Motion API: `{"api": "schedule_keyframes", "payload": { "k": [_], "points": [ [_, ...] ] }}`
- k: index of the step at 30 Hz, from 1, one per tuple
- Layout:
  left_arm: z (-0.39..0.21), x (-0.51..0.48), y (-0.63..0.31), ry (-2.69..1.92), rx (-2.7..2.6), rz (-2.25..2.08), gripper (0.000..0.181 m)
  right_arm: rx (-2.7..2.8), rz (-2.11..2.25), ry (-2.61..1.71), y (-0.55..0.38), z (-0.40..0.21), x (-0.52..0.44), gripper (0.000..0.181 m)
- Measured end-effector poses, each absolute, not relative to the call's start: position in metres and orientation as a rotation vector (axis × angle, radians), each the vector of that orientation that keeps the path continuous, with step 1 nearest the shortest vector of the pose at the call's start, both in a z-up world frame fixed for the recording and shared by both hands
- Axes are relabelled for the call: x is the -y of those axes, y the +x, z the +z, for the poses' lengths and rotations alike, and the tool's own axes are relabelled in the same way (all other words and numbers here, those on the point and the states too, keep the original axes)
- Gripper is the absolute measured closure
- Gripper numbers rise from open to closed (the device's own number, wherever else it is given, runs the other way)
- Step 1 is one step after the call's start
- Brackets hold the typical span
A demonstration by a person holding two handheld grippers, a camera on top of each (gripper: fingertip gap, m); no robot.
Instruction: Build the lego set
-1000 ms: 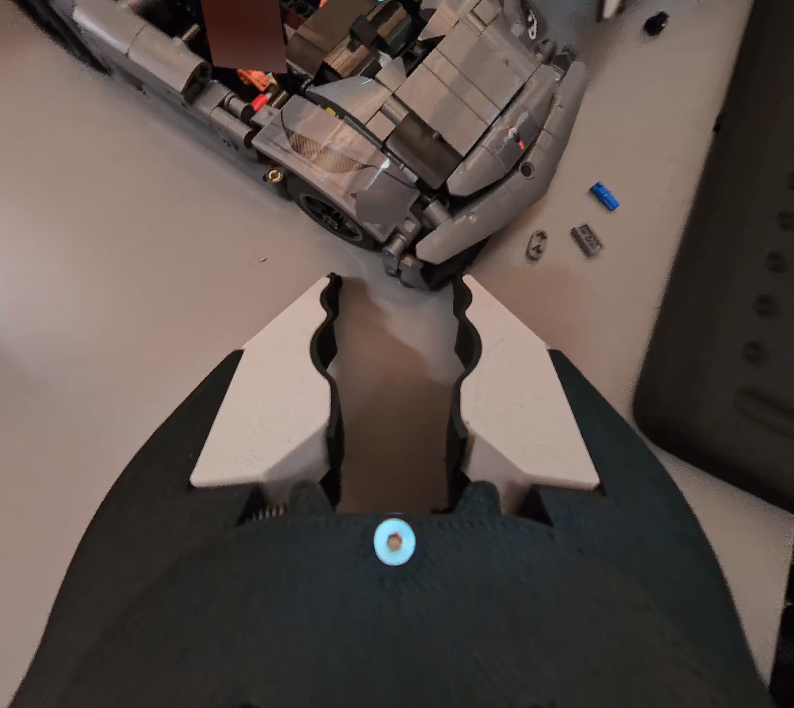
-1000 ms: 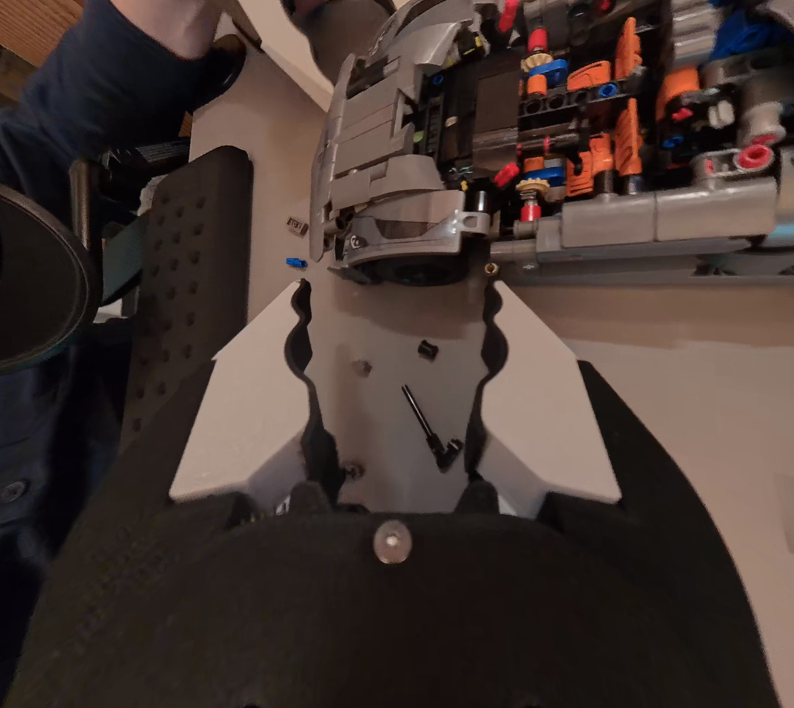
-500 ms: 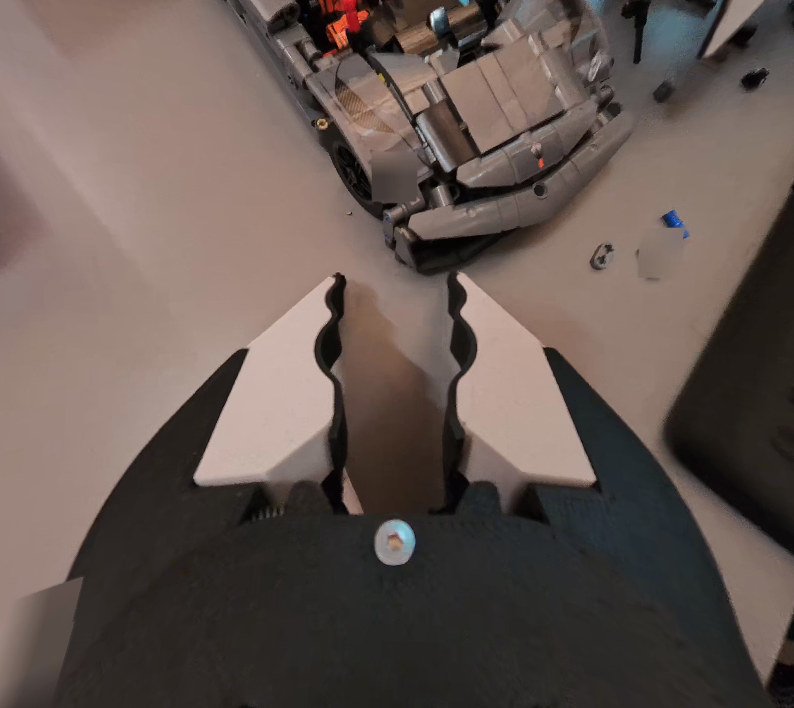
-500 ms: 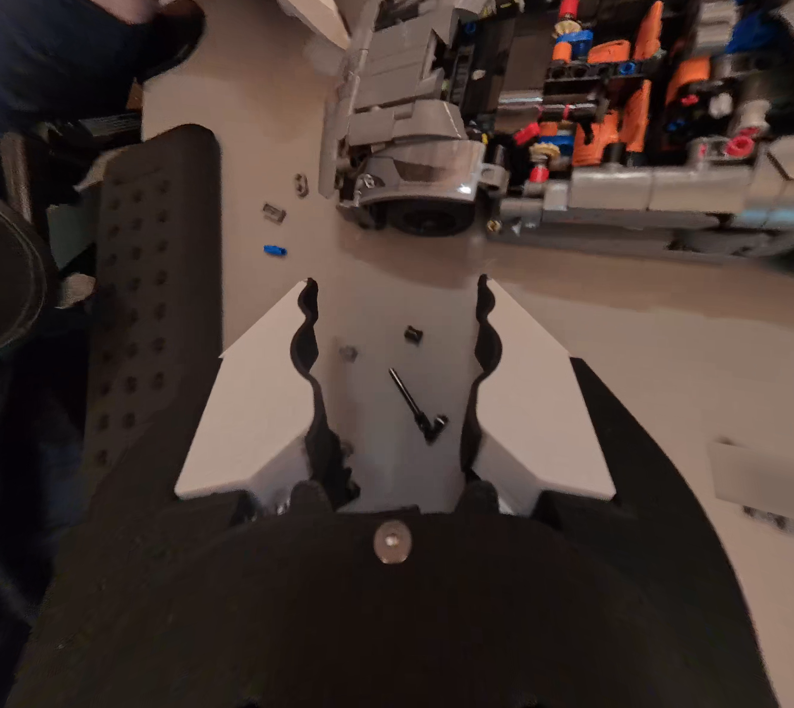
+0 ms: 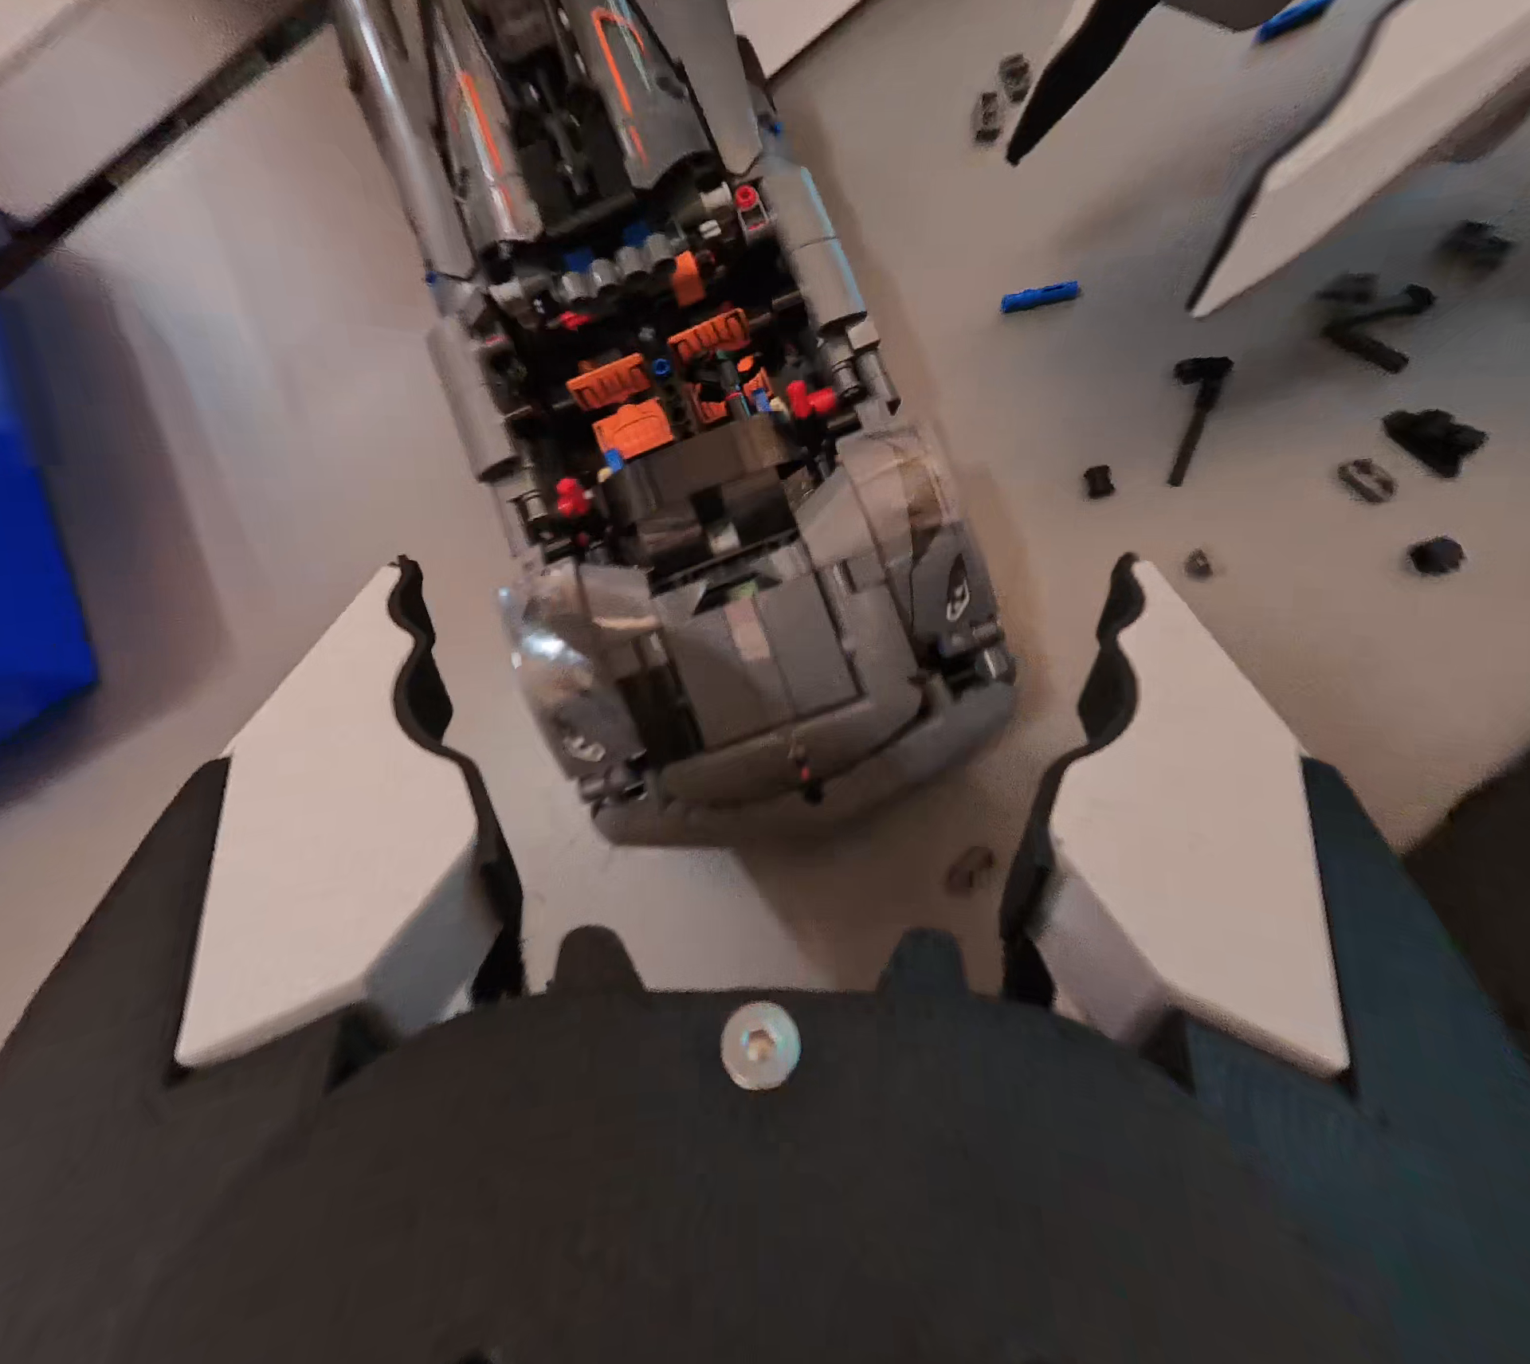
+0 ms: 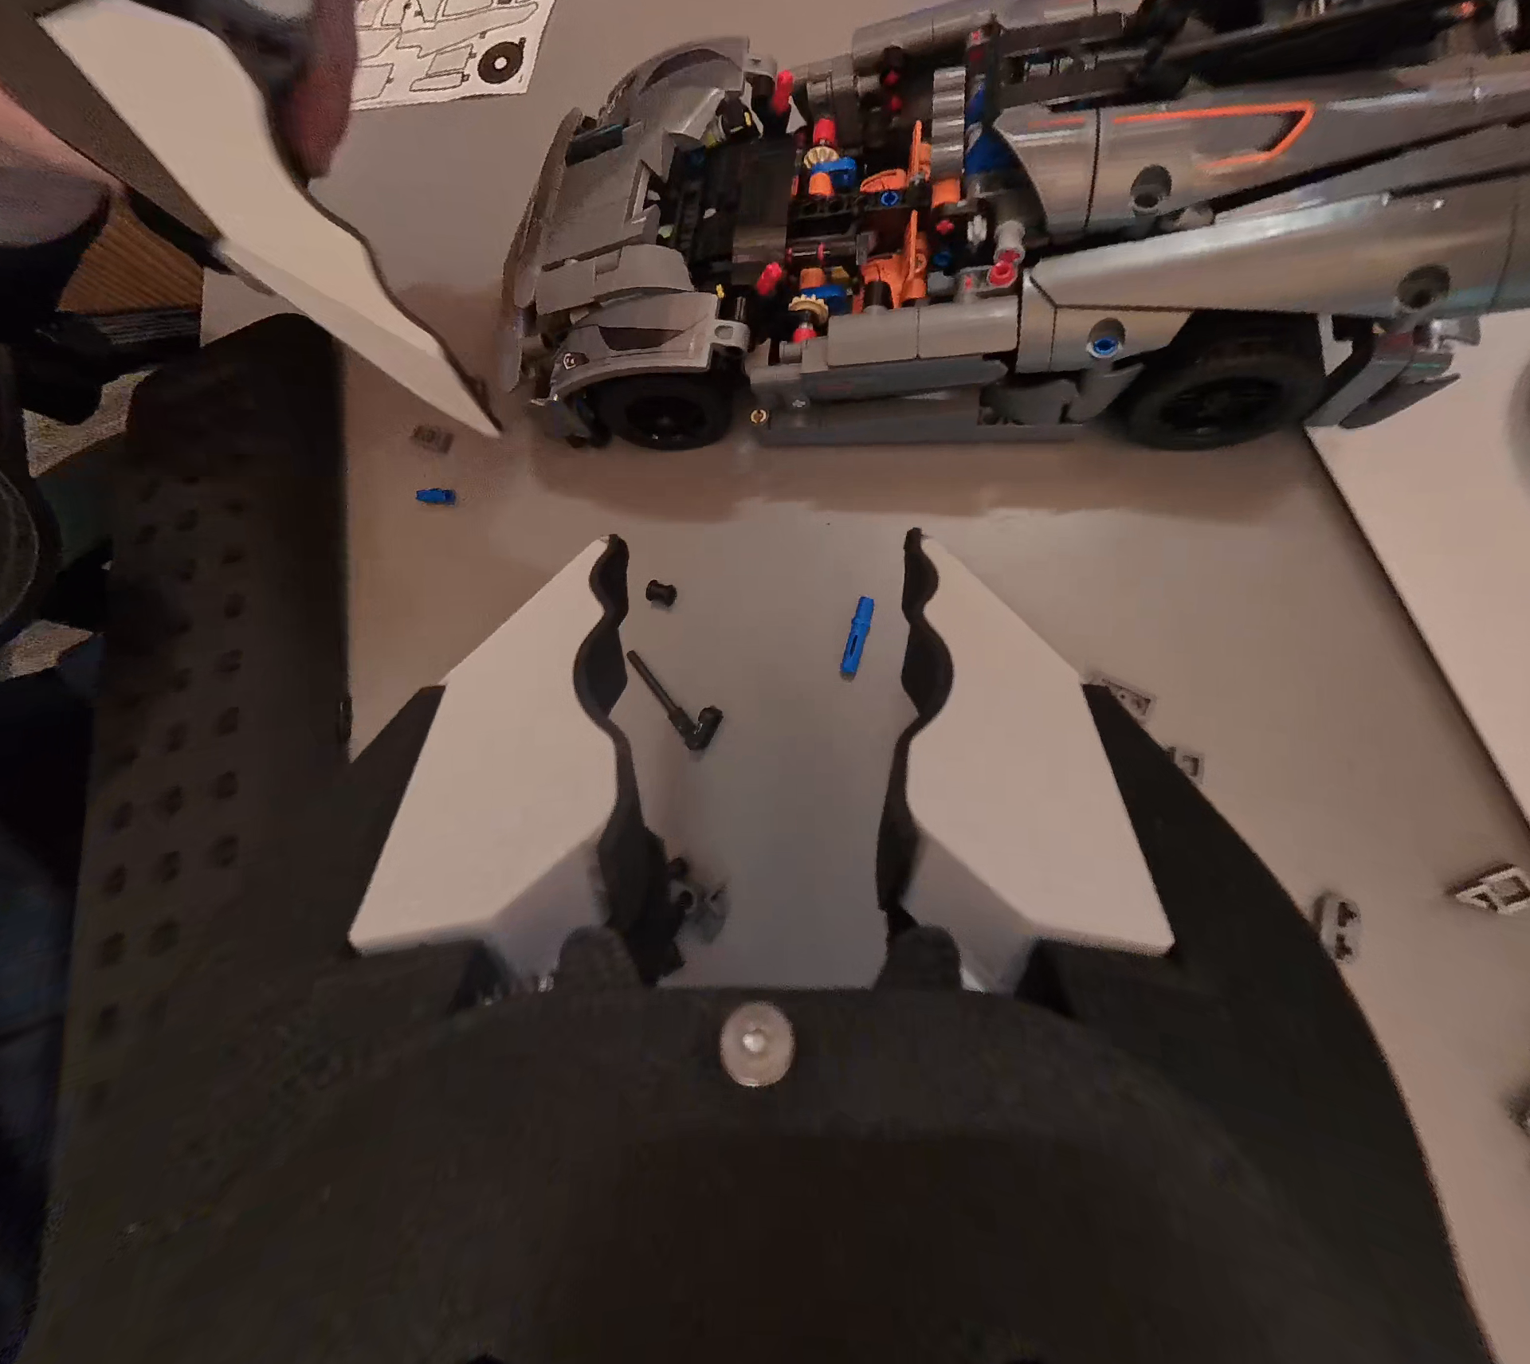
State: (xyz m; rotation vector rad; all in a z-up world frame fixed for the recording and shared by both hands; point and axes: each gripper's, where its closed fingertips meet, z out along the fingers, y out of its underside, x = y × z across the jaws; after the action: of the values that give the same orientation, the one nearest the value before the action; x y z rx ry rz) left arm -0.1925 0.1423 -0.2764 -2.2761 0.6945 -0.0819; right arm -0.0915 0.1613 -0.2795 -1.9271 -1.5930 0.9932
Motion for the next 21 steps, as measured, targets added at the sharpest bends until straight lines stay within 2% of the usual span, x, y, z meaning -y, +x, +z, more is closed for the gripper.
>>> {"api": "schedule_keyframes", "payload": {
  "k": [7, 11, 21],
  "points": [
    [-0.320, -0.160, -0.200, -2.522, -0.686, 0.042, 0.032, 1.607, 1.001, -1.898, -0.093, -0.278, -0.159, 0.117],
    [-0.319, -0.157, -0.201, -2.552, -0.704, 0.054, 0.040, 1.602, 1.012, -1.891, -0.093, -0.276, -0.159, 0.117],
    [-0.319, -0.128, -0.239, -2.595, -0.921, 0.067, 0.039, 1.591, 1.041, -1.862, -0.092, -0.266, -0.157, 0.117]
  ]
}}
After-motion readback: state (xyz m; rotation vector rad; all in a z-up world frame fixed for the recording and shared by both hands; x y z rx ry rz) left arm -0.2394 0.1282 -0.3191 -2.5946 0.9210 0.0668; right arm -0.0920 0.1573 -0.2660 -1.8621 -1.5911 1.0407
